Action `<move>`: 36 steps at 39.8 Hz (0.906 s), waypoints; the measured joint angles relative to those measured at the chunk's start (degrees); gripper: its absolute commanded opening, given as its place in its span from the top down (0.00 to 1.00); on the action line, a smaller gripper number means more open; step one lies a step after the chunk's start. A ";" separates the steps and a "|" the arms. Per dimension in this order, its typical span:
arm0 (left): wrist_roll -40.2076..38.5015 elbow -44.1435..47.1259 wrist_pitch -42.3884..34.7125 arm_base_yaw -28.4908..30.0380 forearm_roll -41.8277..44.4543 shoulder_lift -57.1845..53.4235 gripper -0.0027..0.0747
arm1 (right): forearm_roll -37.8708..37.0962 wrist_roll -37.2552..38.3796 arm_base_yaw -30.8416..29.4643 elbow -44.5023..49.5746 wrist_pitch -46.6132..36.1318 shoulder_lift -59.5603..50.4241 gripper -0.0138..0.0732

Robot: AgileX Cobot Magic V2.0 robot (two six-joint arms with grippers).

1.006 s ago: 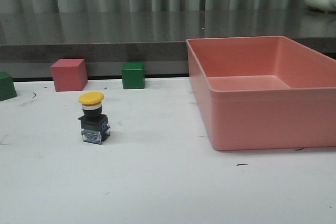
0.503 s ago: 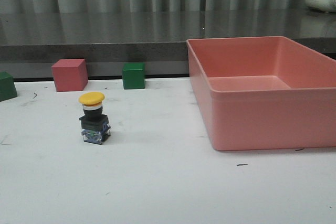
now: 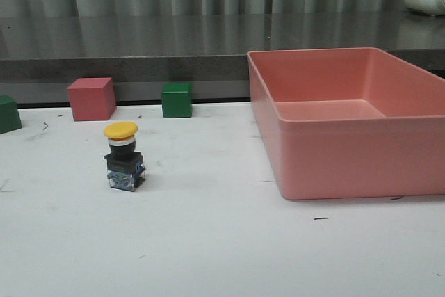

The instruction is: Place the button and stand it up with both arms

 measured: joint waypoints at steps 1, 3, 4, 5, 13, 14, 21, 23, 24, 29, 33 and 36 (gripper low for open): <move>0.00 0.00 0.00 0.00 0.00 0.00 0.99 | 0.00 0.00 0.00 0.00 0.00 0.00 0.92; 0.05 0.00 0.00 0.00 0.00 0.00 0.99 | 0.00 0.00 0.00 0.00 0.00 0.00 0.92; 0.05 0.00 0.00 0.00 0.00 0.00 0.99 | 0.00 0.00 0.00 0.00 0.00 0.00 0.92; 0.05 0.00 0.00 0.00 0.00 0.00 0.99 | 0.00 0.00 0.00 0.00 0.00 0.00 0.92; 0.05 0.00 0.00 0.00 0.00 0.00 0.99 | 0.00 -0.09 0.00 0.00 0.00 0.00 0.92; 0.05 0.00 0.00 0.00 0.00 0.00 0.99 | 0.00 -0.09 0.00 0.00 0.00 0.00 0.92; 0.05 0.00 0.00 0.00 0.00 0.00 0.99 | 0.00 -0.09 0.00 0.00 0.00 0.00 0.92; 0.05 0.00 0.00 0.00 0.00 0.00 0.99 | 0.00 -0.09 0.00 0.15 0.00 0.00 0.92; 0.05 0.00 0.00 0.00 0.00 0.00 0.99 | 0.00 -0.09 0.00 0.26 -0.09 0.00 0.92; 0.05 0.00 0.00 0.00 0.00 0.00 0.99 | 0.00 -0.60 -1.09 3.44 -3.66 -1.04 0.92; 0.05 0.00 0.00 0.00 0.00 0.00 0.99 | 0.70 -1.90 -4.55 8.34 -10.58 -3.43 0.92; 0.05 0.00 0.00 0.00 0.00 0.00 0.99 | 2.42 -2.41 -8.16 12.79 -16.24 -5.79 0.92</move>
